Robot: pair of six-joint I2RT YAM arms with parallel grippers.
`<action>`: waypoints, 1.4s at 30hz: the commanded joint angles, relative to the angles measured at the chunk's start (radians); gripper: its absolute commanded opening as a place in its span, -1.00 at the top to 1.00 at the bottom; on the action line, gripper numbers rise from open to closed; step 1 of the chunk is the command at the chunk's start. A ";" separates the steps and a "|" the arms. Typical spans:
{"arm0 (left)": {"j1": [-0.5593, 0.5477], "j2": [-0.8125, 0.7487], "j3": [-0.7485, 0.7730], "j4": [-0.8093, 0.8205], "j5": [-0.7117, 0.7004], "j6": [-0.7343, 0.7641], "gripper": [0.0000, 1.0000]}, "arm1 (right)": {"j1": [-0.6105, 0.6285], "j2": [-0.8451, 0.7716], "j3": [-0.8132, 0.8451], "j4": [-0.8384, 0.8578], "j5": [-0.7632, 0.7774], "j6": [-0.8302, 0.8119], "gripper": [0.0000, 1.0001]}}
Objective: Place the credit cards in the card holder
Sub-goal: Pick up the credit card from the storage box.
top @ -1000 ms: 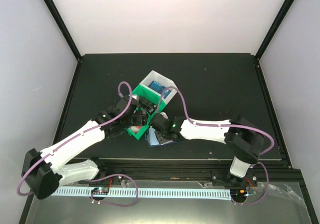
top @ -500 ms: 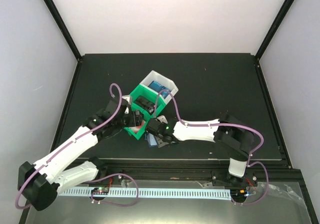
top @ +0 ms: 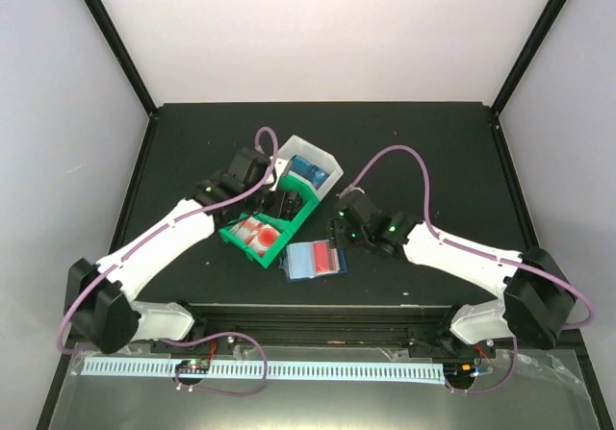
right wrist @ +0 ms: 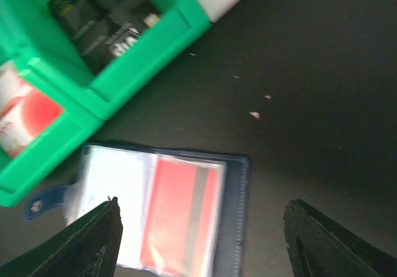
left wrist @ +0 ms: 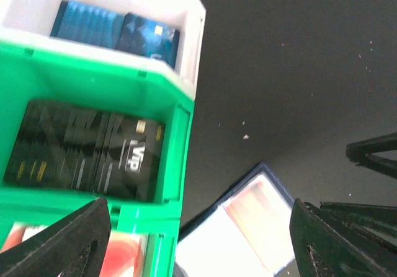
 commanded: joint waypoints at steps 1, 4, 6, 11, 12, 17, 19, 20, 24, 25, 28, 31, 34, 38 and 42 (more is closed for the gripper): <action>-0.001 0.146 0.177 -0.079 0.048 0.154 -0.62 | -0.082 -0.034 -0.100 0.086 -0.111 -0.020 -0.45; -0.001 0.281 0.286 -0.167 -0.005 0.162 -0.51 | -0.128 -0.040 -0.139 0.122 -0.158 -0.033 -0.45; 0.002 0.363 0.342 -0.213 -0.033 0.165 -0.29 | -0.152 -0.037 -0.157 0.134 -0.175 -0.046 -0.45; 0.013 0.533 0.438 -0.292 -0.093 0.159 0.08 | -0.209 -0.018 -0.198 0.168 -0.223 -0.067 -0.45; 0.017 0.553 0.445 -0.296 -0.097 0.159 0.09 | -0.215 -0.012 -0.200 0.172 -0.229 -0.072 -0.44; 0.044 0.645 0.473 -0.288 -0.077 0.140 0.07 | -0.233 0.033 -0.191 0.177 -0.252 -0.088 -0.44; 0.052 0.679 0.486 -0.286 -0.081 0.135 0.09 | -0.237 0.053 -0.187 0.178 -0.260 -0.092 -0.43; 0.056 0.695 0.496 -0.286 -0.079 0.134 0.10 | -0.238 0.060 -0.185 0.178 -0.263 -0.093 -0.43; 0.068 0.748 0.537 -0.303 -0.068 0.138 0.09 | -0.240 0.087 -0.176 0.182 -0.280 -0.089 -0.43; 0.069 0.759 0.544 -0.308 -0.066 0.141 0.09 | -0.239 0.093 -0.174 0.185 -0.282 -0.087 -0.42; 0.078 0.792 0.563 -0.320 -0.064 0.152 0.09 | -0.240 0.106 -0.167 0.183 -0.286 -0.082 -0.41; 0.080 0.826 0.589 -0.349 -0.083 0.171 0.15 | -0.240 0.114 -0.166 0.183 -0.286 -0.082 -0.41; 0.080 0.846 0.602 -0.358 -0.085 0.194 0.16 | -0.240 0.125 -0.159 0.179 -0.285 -0.082 -0.40; 0.080 0.849 0.604 -0.362 -0.046 0.215 0.21 | -0.239 0.131 -0.155 0.179 -0.285 -0.078 -0.39; 0.084 0.854 0.620 -0.384 -0.022 0.221 0.48 | -0.240 0.136 -0.154 0.177 -0.284 -0.077 -0.38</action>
